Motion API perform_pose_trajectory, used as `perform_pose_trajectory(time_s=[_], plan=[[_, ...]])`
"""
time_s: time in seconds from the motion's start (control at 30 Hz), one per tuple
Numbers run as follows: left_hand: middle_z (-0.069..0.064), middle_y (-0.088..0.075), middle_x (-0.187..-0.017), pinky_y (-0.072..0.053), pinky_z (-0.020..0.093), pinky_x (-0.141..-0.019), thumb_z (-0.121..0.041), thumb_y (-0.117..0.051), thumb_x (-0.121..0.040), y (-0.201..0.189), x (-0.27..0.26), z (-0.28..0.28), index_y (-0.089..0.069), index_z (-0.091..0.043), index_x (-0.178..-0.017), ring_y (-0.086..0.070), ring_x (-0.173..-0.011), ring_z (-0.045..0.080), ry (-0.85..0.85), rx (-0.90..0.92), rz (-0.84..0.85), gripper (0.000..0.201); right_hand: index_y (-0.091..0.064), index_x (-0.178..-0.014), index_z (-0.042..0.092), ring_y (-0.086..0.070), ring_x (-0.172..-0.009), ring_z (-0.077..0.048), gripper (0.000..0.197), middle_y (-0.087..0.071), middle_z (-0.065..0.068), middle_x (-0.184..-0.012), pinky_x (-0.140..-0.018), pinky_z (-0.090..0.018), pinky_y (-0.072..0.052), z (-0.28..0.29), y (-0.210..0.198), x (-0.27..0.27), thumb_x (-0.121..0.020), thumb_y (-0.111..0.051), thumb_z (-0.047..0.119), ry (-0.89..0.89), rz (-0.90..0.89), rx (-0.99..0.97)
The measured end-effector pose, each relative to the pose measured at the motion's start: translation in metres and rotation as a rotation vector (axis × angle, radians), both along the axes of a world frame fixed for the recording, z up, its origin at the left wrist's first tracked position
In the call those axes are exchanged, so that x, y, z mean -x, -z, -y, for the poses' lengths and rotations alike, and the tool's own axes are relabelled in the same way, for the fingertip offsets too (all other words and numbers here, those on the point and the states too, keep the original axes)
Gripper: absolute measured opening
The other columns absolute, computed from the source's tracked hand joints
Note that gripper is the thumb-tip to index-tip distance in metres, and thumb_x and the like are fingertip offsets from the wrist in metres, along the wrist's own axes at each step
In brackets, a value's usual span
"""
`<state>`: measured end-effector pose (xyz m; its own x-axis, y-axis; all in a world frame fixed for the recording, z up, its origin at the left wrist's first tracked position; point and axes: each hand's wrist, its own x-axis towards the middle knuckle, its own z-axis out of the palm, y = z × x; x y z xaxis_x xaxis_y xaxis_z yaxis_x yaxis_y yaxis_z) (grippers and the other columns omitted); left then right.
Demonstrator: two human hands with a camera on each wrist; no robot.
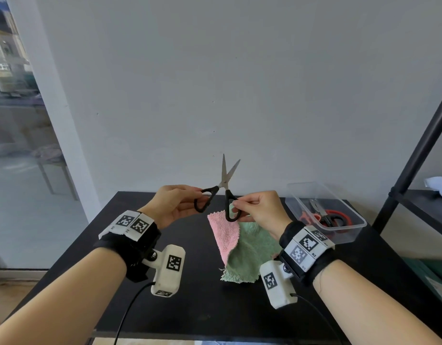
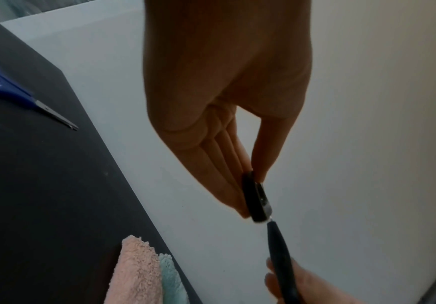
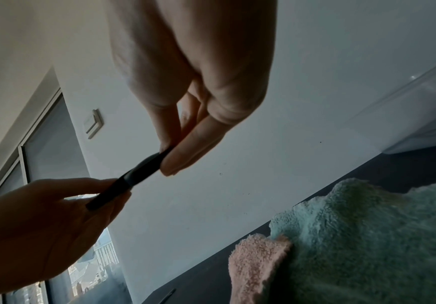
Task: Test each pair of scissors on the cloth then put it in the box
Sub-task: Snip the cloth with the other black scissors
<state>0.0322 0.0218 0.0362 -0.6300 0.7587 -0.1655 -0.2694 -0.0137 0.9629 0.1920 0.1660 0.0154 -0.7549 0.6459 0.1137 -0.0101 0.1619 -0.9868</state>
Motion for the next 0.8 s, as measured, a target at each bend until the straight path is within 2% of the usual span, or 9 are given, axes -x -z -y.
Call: perform_pose_trajectory(time_s=[0.2, 0.37, 0.47, 0.57, 0.67, 0.7, 0.8], plan=[[0.020, -0.073, -0.083, -0.058, 0.029, -0.061, 0.010, -0.061, -0.084, 0.003, -0.017, -0.007, -0.057, -0.001, -0.089, -0.073, -0.071, 0.025, 0.140, 0.029, -0.044, 0.012, -0.070, -0.091, -0.007, -0.069, -0.060, -0.011, 0.011, -0.069, -0.013, -0.073, -0.060, -0.025, -0.059, 0.000, 0.000, -0.003, -0.084, -0.067, 0.001, 0.054, -0.002, -0.009], [0.019, -0.073, -0.082, -0.059, 0.030, -0.064, 0.012, -0.057, -0.086, 0.007, -0.027, -0.016, -0.053, -0.001, -0.090, -0.073, -0.071, 0.025, 0.201, -0.002, -0.039, 0.014, -0.071, -0.089, -0.005, -0.069, -0.063, -0.015, 0.009, -0.069, -0.013, -0.073, -0.057, -0.023, -0.057, -0.001, -0.001, -0.010, -0.083, -0.069, 0.001, 0.095, 0.002, -0.014], [0.019, -0.073, -0.084, -0.060, 0.030, -0.066, 0.011, -0.057, -0.086, 0.008, -0.033, -0.024, -0.053, -0.002, -0.089, -0.073, -0.072, 0.025, 0.218, -0.006, -0.031, 0.014, -0.070, -0.091, -0.008, -0.068, -0.060, -0.013, 0.012, -0.069, -0.012, -0.072, -0.055, -0.021, -0.055, -0.006, -0.004, -0.018, -0.083, -0.069, 0.001, 0.115, 0.018, 0.001], [0.016, -0.074, -0.084, -0.059, 0.027, -0.062, 0.008, -0.061, -0.085, 0.004, -0.044, -0.038, -0.055, -0.002, -0.091, -0.073, -0.072, 0.023, 0.248, 0.027, -0.062, 0.013, -0.070, -0.093, -0.007, -0.068, -0.065, -0.013, 0.013, -0.069, -0.011, -0.074, -0.060, -0.023, -0.058, -0.018, -0.007, -0.032, -0.083, -0.068, 0.002, 0.135, 0.042, -0.021], [0.013, -0.073, -0.078, -0.058, 0.024, -0.061, 0.004, -0.067, -0.083, -0.001, -0.060, -0.061, -0.057, -0.001, -0.091, -0.073, -0.070, 0.022, 0.254, 0.070, -0.126, 0.014, -0.072, -0.085, 0.001, -0.069, -0.072, -0.019, 0.004, -0.070, -0.012, -0.077, -0.065, -0.029, -0.060, -0.032, -0.012, -0.050, -0.084, -0.068, 0.002, 0.175, 0.082, -0.043], [0.013, -0.073, -0.076, -0.058, 0.024, -0.060, 0.003, -0.069, -0.082, -0.002, -0.068, -0.071, -0.057, 0.000, -0.090, -0.073, -0.068, 0.021, 0.250, 0.077, -0.142, 0.014, -0.072, -0.084, 0.001, -0.069, -0.069, -0.018, 0.005, -0.069, -0.011, -0.076, -0.063, -0.029, -0.060, -0.039, -0.014, -0.059, -0.084, -0.067, 0.002, 0.205, 0.099, -0.052], [0.016, -0.073, -0.079, -0.058, 0.023, -0.062, -0.001, -0.074, -0.079, 0.000, -0.091, -0.101, -0.062, 0.002, -0.091, -0.073, -0.069, 0.020, 0.262, 0.083, -0.179, 0.017, -0.073, -0.082, 0.005, -0.060, -0.049, -0.008, 0.006, -0.068, -0.007, -0.069, -0.050, -0.020, -0.053, -0.063, -0.015, -0.085, -0.084, -0.068, 0.008, 0.353, 0.188, -0.130]])
